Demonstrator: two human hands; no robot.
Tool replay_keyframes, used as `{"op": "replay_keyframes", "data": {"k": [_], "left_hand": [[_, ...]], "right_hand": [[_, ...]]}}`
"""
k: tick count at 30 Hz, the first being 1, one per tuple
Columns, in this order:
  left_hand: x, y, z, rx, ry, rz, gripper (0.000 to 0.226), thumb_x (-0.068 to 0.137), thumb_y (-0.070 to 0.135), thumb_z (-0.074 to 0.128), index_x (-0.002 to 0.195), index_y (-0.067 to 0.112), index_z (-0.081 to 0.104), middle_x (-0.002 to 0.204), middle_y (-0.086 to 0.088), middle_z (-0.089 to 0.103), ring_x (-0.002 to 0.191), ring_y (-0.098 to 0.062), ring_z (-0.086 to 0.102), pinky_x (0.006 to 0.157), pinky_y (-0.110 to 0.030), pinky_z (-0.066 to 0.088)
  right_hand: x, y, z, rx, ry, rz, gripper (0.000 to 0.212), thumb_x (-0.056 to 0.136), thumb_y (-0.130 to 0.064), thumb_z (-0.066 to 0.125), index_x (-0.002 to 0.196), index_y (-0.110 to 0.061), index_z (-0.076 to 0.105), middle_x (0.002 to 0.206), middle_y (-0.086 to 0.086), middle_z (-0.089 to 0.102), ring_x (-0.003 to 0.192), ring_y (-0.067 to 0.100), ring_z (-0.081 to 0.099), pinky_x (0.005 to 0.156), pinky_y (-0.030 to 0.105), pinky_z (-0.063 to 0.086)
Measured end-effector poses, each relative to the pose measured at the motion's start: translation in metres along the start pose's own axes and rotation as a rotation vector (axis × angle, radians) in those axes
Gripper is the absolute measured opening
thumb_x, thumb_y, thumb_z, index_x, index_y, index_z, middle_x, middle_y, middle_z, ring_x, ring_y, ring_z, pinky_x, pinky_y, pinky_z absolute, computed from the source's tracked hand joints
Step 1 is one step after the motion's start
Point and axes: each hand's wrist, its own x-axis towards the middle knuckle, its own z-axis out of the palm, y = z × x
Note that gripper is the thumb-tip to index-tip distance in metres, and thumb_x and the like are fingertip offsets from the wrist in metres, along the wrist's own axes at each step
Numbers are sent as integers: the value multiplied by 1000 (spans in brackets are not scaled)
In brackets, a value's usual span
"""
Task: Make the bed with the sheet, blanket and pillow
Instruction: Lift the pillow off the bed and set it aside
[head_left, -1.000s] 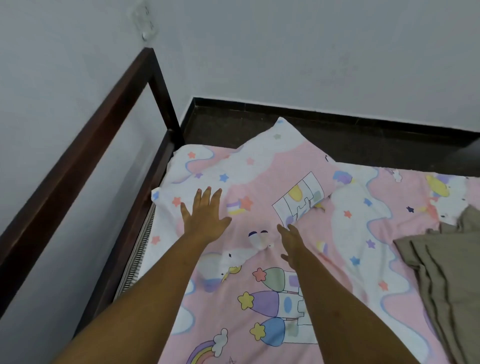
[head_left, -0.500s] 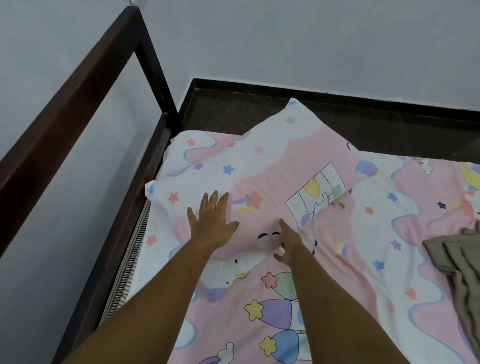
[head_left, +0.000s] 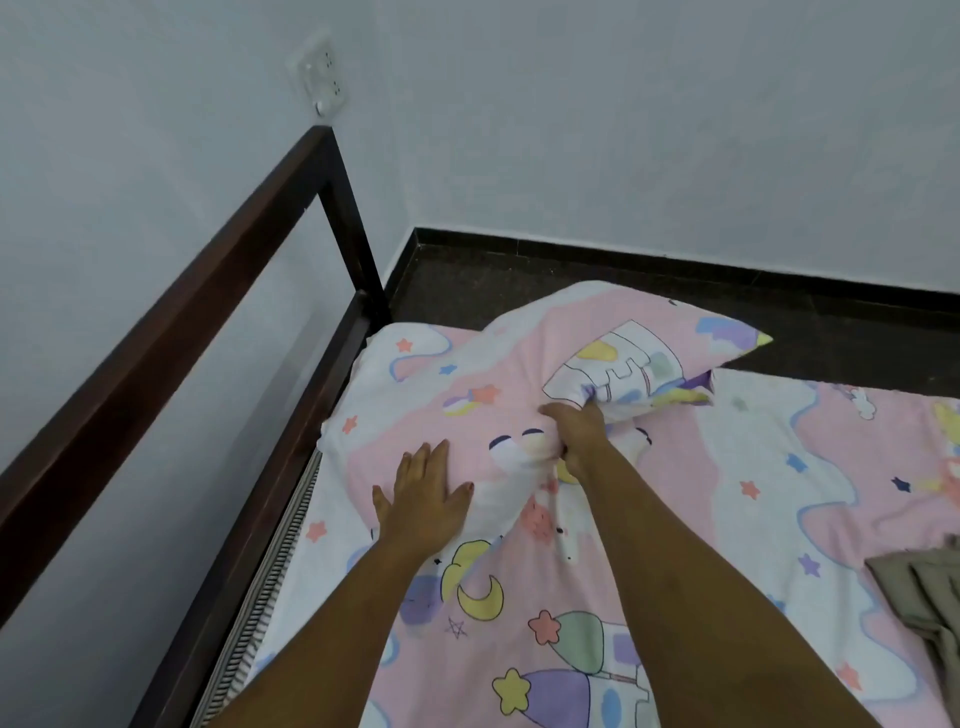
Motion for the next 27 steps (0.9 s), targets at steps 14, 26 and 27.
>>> {"op": "replay_keyframes", "data": {"k": [14, 26, 27], "left_hand": [[-69, 15, -68, -672, -154, -175, 62, 96, 57, 22, 150, 30, 11, 158, 2, 14, 144, -22, 18, 117, -41, 16], [-177, -21, -123, -1620, 119, -242, 97, 59, 93, 30, 127, 28, 56, 124, -7, 63, 110, -30, 59, 96, -47, 44], [-187, -18, -130, -1699, 148, -193, 91, 63, 90, 32, 122, 26, 60, 119, -8, 66, 109, -31, 60, 94, -46, 46]], "right_hand": [[-143, -101, 13, -162, -348, -366, 42, 66, 18, 57, 95, -9, 67, 84, 5, 67, 78, 25, 61, 65, 25, 52], [-332, -177, -40, -157, -921, -608, 52, 48, 10, 60, 96, -9, 69, 94, 7, 71, 85, 22, 66, 78, 29, 52], [-341, -180, -49, -133, -923, -617, 52, 49, 9, 60, 97, -9, 69, 94, 8, 71, 86, 22, 66, 79, 30, 53]]}}
